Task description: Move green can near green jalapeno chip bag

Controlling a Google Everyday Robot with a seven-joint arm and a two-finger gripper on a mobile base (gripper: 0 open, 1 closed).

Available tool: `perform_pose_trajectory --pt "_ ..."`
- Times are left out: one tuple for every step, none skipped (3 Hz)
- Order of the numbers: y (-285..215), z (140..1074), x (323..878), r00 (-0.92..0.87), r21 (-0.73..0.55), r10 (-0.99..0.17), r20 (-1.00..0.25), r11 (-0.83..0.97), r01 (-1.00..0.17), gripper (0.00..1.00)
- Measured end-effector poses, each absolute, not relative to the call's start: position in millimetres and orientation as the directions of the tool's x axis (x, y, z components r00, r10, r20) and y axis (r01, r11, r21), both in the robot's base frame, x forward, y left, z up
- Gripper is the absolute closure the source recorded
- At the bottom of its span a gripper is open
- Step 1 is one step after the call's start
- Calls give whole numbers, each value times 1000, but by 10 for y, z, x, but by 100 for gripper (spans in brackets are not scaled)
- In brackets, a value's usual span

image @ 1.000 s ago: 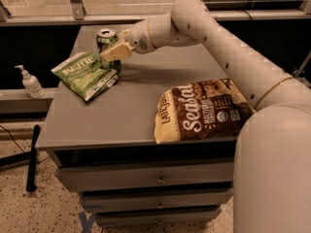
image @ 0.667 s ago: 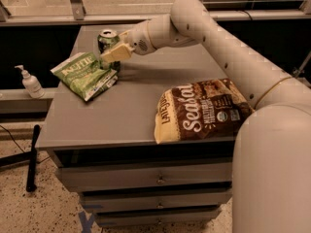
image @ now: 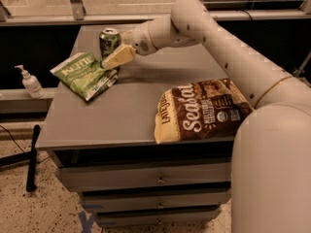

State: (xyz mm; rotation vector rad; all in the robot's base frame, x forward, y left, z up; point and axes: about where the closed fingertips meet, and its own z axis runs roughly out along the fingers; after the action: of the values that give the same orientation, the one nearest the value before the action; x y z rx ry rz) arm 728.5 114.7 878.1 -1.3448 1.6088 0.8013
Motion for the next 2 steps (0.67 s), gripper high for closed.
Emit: perform_pose_trajectory --pt "1119 8778 7294 -43 -54 -419 -907 217 -975 0" --pt "987 8771 7310 -59 -51 -419 -906 248 -968 0"
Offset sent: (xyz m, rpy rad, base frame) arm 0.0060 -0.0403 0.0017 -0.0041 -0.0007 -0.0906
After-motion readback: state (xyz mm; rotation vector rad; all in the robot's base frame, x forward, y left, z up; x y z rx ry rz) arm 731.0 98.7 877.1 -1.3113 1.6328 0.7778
